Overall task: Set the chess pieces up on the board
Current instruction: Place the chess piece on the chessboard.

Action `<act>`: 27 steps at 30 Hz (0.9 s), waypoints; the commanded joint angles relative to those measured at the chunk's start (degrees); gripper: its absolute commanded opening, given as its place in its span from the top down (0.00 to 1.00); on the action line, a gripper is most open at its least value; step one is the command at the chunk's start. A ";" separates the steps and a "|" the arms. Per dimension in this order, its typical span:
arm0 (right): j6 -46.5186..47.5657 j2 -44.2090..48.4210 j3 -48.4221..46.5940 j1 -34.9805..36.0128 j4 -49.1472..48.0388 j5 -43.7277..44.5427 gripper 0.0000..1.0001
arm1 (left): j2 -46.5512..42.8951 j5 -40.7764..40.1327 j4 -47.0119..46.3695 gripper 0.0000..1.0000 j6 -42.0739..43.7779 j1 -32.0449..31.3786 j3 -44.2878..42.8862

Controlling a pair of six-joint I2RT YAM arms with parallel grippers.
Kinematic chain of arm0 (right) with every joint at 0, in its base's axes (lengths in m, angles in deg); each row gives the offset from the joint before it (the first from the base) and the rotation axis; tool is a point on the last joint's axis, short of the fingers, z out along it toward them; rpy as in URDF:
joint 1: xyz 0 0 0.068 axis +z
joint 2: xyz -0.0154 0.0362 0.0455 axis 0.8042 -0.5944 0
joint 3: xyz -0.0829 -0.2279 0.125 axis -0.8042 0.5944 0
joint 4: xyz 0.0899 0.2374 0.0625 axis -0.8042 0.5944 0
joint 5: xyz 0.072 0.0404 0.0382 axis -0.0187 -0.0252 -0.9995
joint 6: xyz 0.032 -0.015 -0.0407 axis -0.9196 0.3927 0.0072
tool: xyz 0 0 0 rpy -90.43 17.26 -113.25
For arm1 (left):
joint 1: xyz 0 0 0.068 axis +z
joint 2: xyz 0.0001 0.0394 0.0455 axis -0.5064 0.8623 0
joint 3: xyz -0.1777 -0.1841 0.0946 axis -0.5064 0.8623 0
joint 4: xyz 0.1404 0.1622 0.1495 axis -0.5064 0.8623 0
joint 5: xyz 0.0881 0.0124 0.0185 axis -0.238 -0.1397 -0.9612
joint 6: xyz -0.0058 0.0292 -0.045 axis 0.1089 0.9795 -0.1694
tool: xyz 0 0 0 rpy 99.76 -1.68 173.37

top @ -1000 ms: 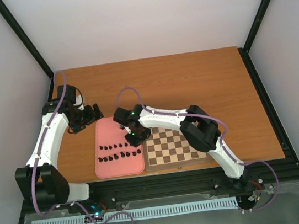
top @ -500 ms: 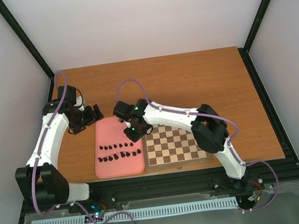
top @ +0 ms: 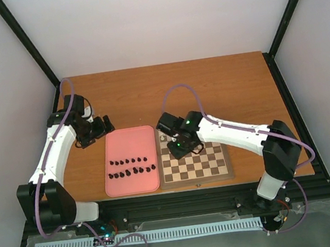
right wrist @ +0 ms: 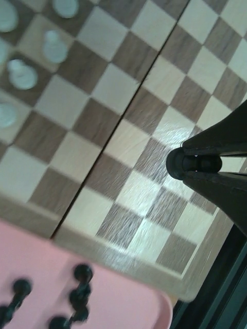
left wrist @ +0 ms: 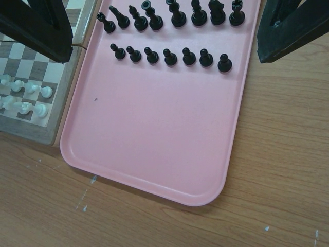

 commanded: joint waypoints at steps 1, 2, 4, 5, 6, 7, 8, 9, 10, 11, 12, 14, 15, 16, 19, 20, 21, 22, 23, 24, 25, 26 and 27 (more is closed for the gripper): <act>-1.88 1.89 3.77 -0.34 -1.17 -0.84 0.97 | -0.23 1.27 -1.23 0.00 -0.17 0.31 -0.40; -1.76 1.61 3.74 -0.06 -1.45 -1.30 0.97 | -0.22 1.30 -1.19 0.00 -0.17 0.32 -0.40; -1.31 0.80 3.20 0.90 -2.09 -1.82 0.97 | -0.33 1.31 -1.13 0.00 -0.18 0.27 -0.23; -1.14 0.15 2.52 1.54 -2.29 -2.04 0.97 | -0.42 1.23 -1.23 0.00 -0.18 0.27 -0.08; -0.85 -0.67 1.76 2.16 -2.47 -2.25 0.97 | -0.57 1.22 -1.16 0.00 -0.18 0.27 0.09; -0.60 -1.70 1.01 2.85 -2.58 -2.54 0.97 | -0.69 1.22 -1.22 0.00 -0.17 0.27 0.31; -0.18 -2.78 -0.07 3.63 -2.60 -2.98 0.97 | -0.80 1.22 -1.27 0.00 -0.17 0.27 0.45; 0.29 -3.86 -0.78 4.38 -2.44 -3.06 0.97 | -0.93 1.30 -1.26 0.00 -0.20 0.28 0.60; 0.83 -4.94 -1.35 5.05 -2.33 -3.43 0.97 | -1.08 1.31 -1.22 0.00 -0.18 0.27 0.71; 1.55 -6.15 -2.01 5.60 -2.26 -4.17 0.97 | -1.28 1.31 -1.20 0.00 -0.18 0.32 0.82; 2.08 -7.08 -2.45 6.22 -2.14 -4.66 0.97 | -1.44 1.32 -1.26 0.00 -0.18 0.28 0.91; 2.52 -8.17 -3.21 6.85 -1.88 -4.92 0.97 | -1.70 1.22 -1.24 0.00 -0.17 0.27 1.07; 2.57 -8.42 -3.21 6.99 -1.86 -5.08 0.97 | -1.81 1.26 -1.27 0.00 -0.19 0.27 1.10; 2.47 -8.54 -3.13 6.97 -1.86 -5.27 0.97 | -1.91 1.27 -1.28 0.00 -0.25 0.28 1.18; 2.41 -8.86 -2.58 7.12 -2.31 -6.44 0.97 | -2.27 1.47 -1.39 0.00 -0.26 0.30 1.59; 2.60 -9.12 -2.60 7.22 -2.30 -6.81 0.97 | -2.37 1.53 -1.48 0.00 -0.34 0.27 1.77; 2.70 -9.46 -2.74 7.54 -2.16 -6.91 0.97 | -2.45 1.57 -1.53 0.00 -0.35 0.27 1.90; 2.76 -9.90 -2.94 7.80 -2.00 -6.79 0.97 | -2.50 1.67 -1.62 0.00 -0.35 0.34 2.00; 2.89 -10.33 -3.17 8.06 -1.93 -6.75 0.97 | -2.57 1.66 -1.69 0.00 -0.37 0.31 2.12; 3.00 -10.60 -3.35 8.40 -1.79 -6.79 0.97 | -2.64 1.66 -1.71 0.00 -0.40 0.27 2.23; 3.18 -10.91 -3.67 8.68 -1.69 -6.88 0.97 | -2.76 1.66 -1.78 0.00 -0.36 0.29 2.30; 3.14 -11.13 -3.81 8.94 -1.57 -6.89 0.97 | -2.74 1.66 -1.76 0.00 -0.44 0.27 2.33; 3.04 -11.31 -3.86 9.10 -1.45 -6.85 0.97 | -2.84 1.67 -1.72 0.00 -0.44 0.30 2.33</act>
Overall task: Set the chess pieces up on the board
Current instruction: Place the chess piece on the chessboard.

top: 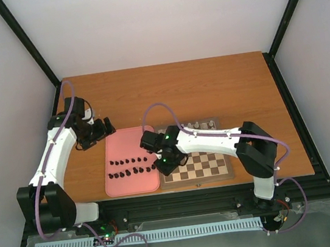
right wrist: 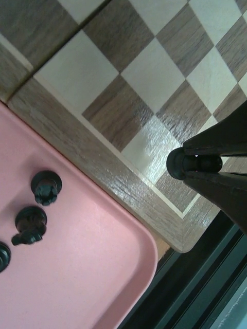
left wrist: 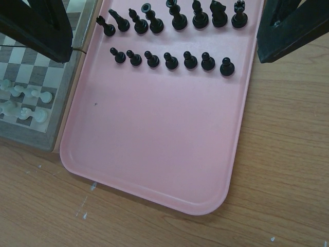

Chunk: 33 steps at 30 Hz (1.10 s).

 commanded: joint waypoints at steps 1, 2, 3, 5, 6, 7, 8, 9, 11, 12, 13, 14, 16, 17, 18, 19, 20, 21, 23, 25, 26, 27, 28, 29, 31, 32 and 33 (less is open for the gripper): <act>0.55 -1.61 -1.64 1.70 0.43 -0.76 0.97 | -1.63 0.70 -0.82 0.00 -0.48 0.27 0.15; 0.45 -1.74 -1.52 1.74 0.35 -0.82 0.97 | -1.73 0.70 -0.82 0.00 -0.44 0.27 0.15; 0.38 -1.91 -1.44 1.82 0.31 -0.84 0.97 | -1.82 0.71 -0.82 0.00 -0.44 0.27 0.04; 0.08 -2.20 -1.30 1.92 0.09 -0.87 0.97 | -1.88 0.74 -0.78 0.00 -0.54 0.32 0.01; -0.07 -2.31 -1.17 1.94 -0.04 -0.87 0.97 | -1.87 0.90 -0.74 0.00 -0.54 0.27 -0.03; -0.25 -2.32 -1.09 1.98 -0.17 -0.68 0.97 | -1.80 1.02 -0.73 0.00 -0.54 0.29 -0.03; -0.39 -2.28 -0.96 1.98 -0.33 -0.31 0.96 | -1.90 1.09 -0.73 0.00 -0.61 0.27 -0.14; -0.43 -2.36 -0.98 1.92 -0.43 0.09 0.96 | -1.87 1.17 -0.71 0.00 -0.69 0.27 -0.12; -0.48 -2.78 -1.03 1.94 -0.42 0.32 0.94 | -1.87 1.20 -0.78 0.00 -0.63 0.28 -0.15; -0.54 -3.06 -1.09 1.96 -0.32 0.48 0.94 | -1.93 1.24 -0.81 0.00 -0.62 0.31 -0.14; -0.51 -3.31 -1.11 1.93 -0.23 0.65 0.94 | -1.98 1.23 -0.78 0.00 -0.63 0.29 -0.09; -0.40 -3.35 -1.11 1.93 -0.28 0.87 0.94 | -1.89 1.18 -0.81 0.00 -0.62 0.27 -0.04; -0.36 -3.49 -1.10 1.95 -0.35 1.19 0.94 | -1.91 1.25 -0.91 0.00 -0.63 0.30 -0.03; -0.40 -3.61 -1.18 1.93 -0.24 1.42 0.94 | -1.85 1.23 -0.91 0.00 -0.64 0.32 -0.03; -0.34 -3.76 -1.25 1.93 -0.13 1.56 0.94 | -1.85 1.23 -0.90 0.00 -0.57 0.32 -0.11; -0.32 -3.86 -1.30 1.93 -0.18 1.73 0.94 | -1.84 1.18 -0.88 0.00 -0.53 0.32 -0.12; -0.26 -3.95 -1.29 1.93 -0.28 1.99 0.94 | -1.80 1.22 -0.91 0.00 -0.57 0.29 -0.12; -0.18 -3.99 -1.35 1.88 -0.35 2.09 0.94 | -1.78 1.18 -0.91 0.00 -0.54 0.28 -0.12; -0.11 -4.21 -1.44 1.87 -0.38 2.28 0.93 | -1.69 1.10 -0.85 0.00 -0.50 0.28 -0.12; 0.04 -4.31 -1.55 1.85 -0.38 2.43 0.93 | -1.69 1.13 -0.87 0.00 -0.48 0.30 -0.12; 0.06 -4.42 -1.59 1.84 -0.46 2.39 0.93 | -1.67 1.14 -0.88 0.00 -0.44 0.28 -0.12; 0.09 -4.50 -1.61 1.89 -0.46 2.46 0.93 | -1.61 1.14 -0.88 0.00 -0.46 0.31 -0.16; 0.12 -4.56 -1.66 1.80 -0.46 2.47 0.93 | -1.55 1.09 -0.90 0.00 -0.44 0.31 -0.12; 0.10 -4.65 -1.64 1.82 -0.48 2.55 0.93 | -1.52 1.24 -0.90 0.00 -0.45 0.27 -0.17; 0.20 -4.79 -1.64 1.77 -0.56 2.80 0.92 | -1.50 1.25 -0.97 0.00 -0.45 0.29 -0.10; 0.25 -4.86 -1.75 1.76 -0.55 2.96 0.92 | -1.44 1.25 -0.97 0.00 -0.52 0.29 -0.04; 0.20 -4.92 -1.78 1.75 -0.61 3.08 0.92 | -1.36 1.32 -0.99 0.00 -0.49 0.31 -0.03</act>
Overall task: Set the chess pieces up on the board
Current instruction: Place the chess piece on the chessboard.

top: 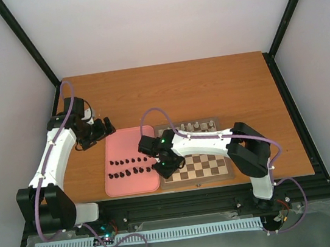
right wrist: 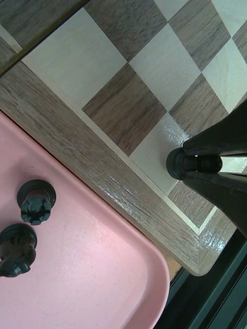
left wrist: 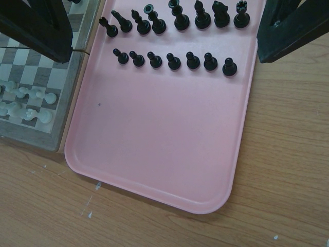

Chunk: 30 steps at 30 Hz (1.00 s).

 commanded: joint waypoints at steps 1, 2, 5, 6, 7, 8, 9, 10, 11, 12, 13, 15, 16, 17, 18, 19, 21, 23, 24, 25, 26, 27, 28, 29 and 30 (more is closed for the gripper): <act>-0.01 -1.29 -1.51 0.33 -0.63 1.27 0.91 | -0.69 0.90 -0.96 0.00 -0.50 0.28 -0.11; 0.03 -1.37 -1.52 0.29 -0.66 1.15 0.91 | -0.70 0.92 -0.95 0.00 -0.43 0.28 -0.16; 0.38 -1.66 -1.79 0.31 -0.75 1.11 0.91 | -0.64 0.96 -0.95 0.00 -0.44 0.27 -0.24; 0.41 -1.77 -1.88 0.21 -0.79 1.21 0.90 | -0.56 0.93 -0.93 0.00 -0.45 0.29 -0.27; 0.55 -1.95 -1.97 0.20 -0.80 1.23 0.89 | -0.56 0.94 -0.91 0.00 -0.42 0.31 -0.32; 0.57 -2.06 -2.21 0.14 -0.64 1.27 0.89 | -0.47 0.97 -0.87 0.00 -0.44 0.32 -0.40; 0.56 -2.13 -2.22 0.11 -0.51 1.27 0.88 | -0.44 0.93 -0.87 0.00 -0.42 0.28 -0.45; 0.53 -2.14 -2.22 0.11 -0.45 1.28 0.86 | -0.42 0.88 -0.80 0.00 -0.38 0.27 -0.37; 0.57 -2.10 -2.22 0.11 -0.48 1.36 0.84 | -0.43 0.89 -0.86 0.00 -0.37 0.27 -0.36; 0.49 -2.07 -2.25 0.07 -0.50 1.50 0.82 | -0.49 0.92 -0.86 0.00 -0.38 0.29 -0.36; 0.56 -2.04 -2.20 -0.02 -0.55 1.60 0.79 | -0.45 0.96 -0.89 0.00 -0.34 0.27 -0.28; 0.44 -2.04 -2.27 -0.13 -0.44 1.78 0.78 | -0.39 0.90 -0.94 0.00 -0.40 0.30 -0.27; 0.48 -2.00 -2.33 -0.15 -0.43 1.82 0.78 | -0.34 0.92 -0.93 0.00 -0.42 0.30 -0.32; 0.36 -1.95 -2.28 -0.22 -0.40 1.95 0.78 | -0.29 0.84 -0.93 0.00 -0.34 0.27 -0.28; 0.39 -1.79 -2.25 -0.24 -0.36 2.00 0.78 | -0.25 0.81 -0.88 0.00 -0.33 0.28 -0.28; 0.48 -1.68 -2.44 -0.24 -0.21 2.10 0.77 | -0.21 0.83 -0.89 0.00 -0.33 0.29 -0.27; 0.64 -1.35 -3.01 -0.24 0.23 2.15 0.72 | -0.16 0.85 -0.95 0.00 -0.33 0.29 -0.37; 1.02 -0.83 -3.98 -0.24 0.58 2.08 0.66 | -0.17 0.75 -0.86 0.00 -0.33 0.27 -0.36; 1.28 -0.49 -4.60 -0.24 0.74 2.07 0.63 | -0.19 0.67 -0.86 0.00 -0.33 0.29 -0.32; 1.63 -0.17 -5.30 -0.24 0.93 2.07 0.60 | -0.22 0.66 -0.82 0.00 -0.33 0.29 -0.29; 1.89 0.11 -6.04 -0.22 1.15 2.07 0.57 | -0.16 0.66 -0.86 0.00 -0.33 0.27 -0.27; 2.15 0.27 -7.08 -0.24 1.62 2.07 0.55 | -0.10 0.66 -0.86 0.00 -0.33 0.29 -0.27; 2.44 0.35 -8.11 -0.24 2.07 2.07 0.53 | -0.08 0.67 -0.85 0.00 -0.33 0.27 -0.29; 2.75 0.38 -9.58 -0.23 2.48 2.05 0.52 | -0.07 0.66 -0.84 0.00 -0.35 0.27 -0.27; 2.97 0.31 -10.69 -0.20 2.77 2.13 0.52 | -0.11 0.66 -0.86 0.00 -0.33 0.28 -0.36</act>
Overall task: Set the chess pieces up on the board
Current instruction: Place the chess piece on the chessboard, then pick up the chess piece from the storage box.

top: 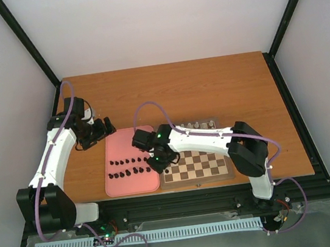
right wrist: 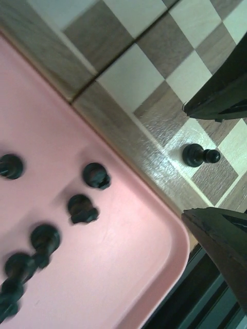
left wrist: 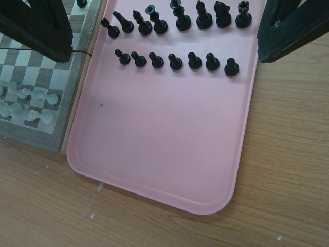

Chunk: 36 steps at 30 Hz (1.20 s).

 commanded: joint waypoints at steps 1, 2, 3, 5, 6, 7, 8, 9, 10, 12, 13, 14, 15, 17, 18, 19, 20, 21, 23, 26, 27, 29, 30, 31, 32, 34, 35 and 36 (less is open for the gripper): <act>1.56 1.65 -5.79 -0.09 1.81 0.75 0.51 | -0.10 0.18 -0.91 0.00 -0.33 0.27 -0.36; 1.82 1.25 -6.75 -0.11 1.98 0.72 0.50 | -0.10 0.23 -0.85 0.00 -0.33 0.28 -0.36; 2.10 0.75 -8.01 -0.25 2.04 0.48 0.50 | -0.09 0.23 -0.89 0.00 -0.36 0.31 -0.43; 2.72 -1.19 -10.50 -0.65 2.28 -0.36 0.51 | -0.15 0.24 -0.86 0.00 -0.33 0.28 -0.45; 3.06 -2.29 -11.68 -0.78 2.32 -0.62 0.51 | -0.10 0.26 -0.83 0.00 -0.37 0.31 -0.52; 3.19 -3.52 -12.92 -1.01 2.37 -0.83 0.52 | -0.17 0.32 -0.78 0.00 -0.33 0.32 -0.60; 3.22 -4.66 -13.94 -1.30 2.33 -0.97 0.53 | -0.29 0.33 -0.71 0.00 -0.35 0.28 -0.70; 3.18 -5.63 -14.66 -1.62 2.11 -1.28 0.54 | -0.36 0.33 -0.63 0.00 -0.33 0.27 -0.71; 3.07 -6.64 -15.32 -2.06 1.73 -1.87 0.56 | -0.42 0.29 -0.60 0.00 -0.33 0.29 -0.78; 3.11 -8.34 -16.37 -3.00 0.90 -3.43 0.58 | -0.70 0.32 -0.44 0.00 -0.39 0.32 -0.77; 3.22 -8.99 -16.89 -3.27 0.49 -3.79 0.58 | -0.77 0.31 -0.41 0.00 -0.34 0.32 -0.75; 3.43 -9.73 -17.37 -3.42 0.26 -3.95 0.58 | -0.88 0.33 -0.39 0.00 -0.33 0.28 -0.72; 3.54 -10.40 -17.78 -3.63 0.18 -4.05 0.59 | -0.93 0.34 -0.34 0.00 -0.38 0.27 -0.67; 3.85 -11.65 -18.46 -4.15 -0.03 -4.48 0.59 | -0.98 0.35 -0.27 0.00 -0.33 0.29 -0.65; 4.00 -12.08 -18.74 -4.42 -0.34 -4.82 0.60 | -0.98 0.30 -0.35 0.00 -0.33 0.29 -0.69; 4.16 -12.50 -18.90 -4.57 -0.62 -5.12 0.60 | -0.91 0.26 -0.35 0.00 -0.35 0.29 -0.71; 4.27 -12.93 -19.08 -4.79 -1.00 -5.46 0.60 | -0.91 0.32 -0.40 0.00 -0.44 0.27 -0.71; 4.42 -13.38 -19.36 -4.97 -1.17 -5.75 0.60 | -0.81 0.33 -0.40 0.00 -0.42 0.27 -0.71; 4.90 -14.30 -19.88 -5.16 -1.45 -6.53 0.60 | -0.78 0.33 -0.46 0.00 -0.41 0.28 -0.79; 5.45 -15.50 -20.55 -5.21 -1.74 -8.02 0.60 | -0.63 0.33 -0.57 0.00 -0.36 0.29 -0.76; 5.59 -15.90 -20.73 -5.15 -1.87 -8.28 0.60 | -0.64 0.19 -0.50 0.00 -0.34 0.34 -0.72; 5.98 -16.71 -21.21 -5.21 -1.80 -8.40 0.61 | -0.75 0.20 -0.56 0.00 -0.41 0.28 -0.63; 6.17 -17.19 -21.56 -5.21 -1.68 -8.36 0.61 | -0.77 0.16 -0.53 0.00 -0.34 0.31 -0.62; 6.26 -17.65 -21.92 -5.28 -1.51 -8.18 0.61 | -0.69 0.09 -0.50 0.00 -0.33 0.32 -0.70; 6.21 -18.05 -22.05 -5.29 -1.36 -8.06 0.62 | -0.64 0.07 -0.45 0.00 -0.34 0.29 -0.71; 6.14 -18.64 -22.37 -5.38 -1.23 -7.99 0.63 | -0.66 -0.09 -0.47 0.00 -0.35 0.29 -0.80; 6.09 -18.96 -22.41 -5.46 -1.23 -7.80 0.65 | -0.58 -0.11 -0.44 0.00 -0.33 0.27 -0.84; 6.04 -19.10 -22.51 -5.61 -1.23 -7.63 0.66 | -0.54 -0.08 -0.49 0.00 -0.33 0.27 -0.83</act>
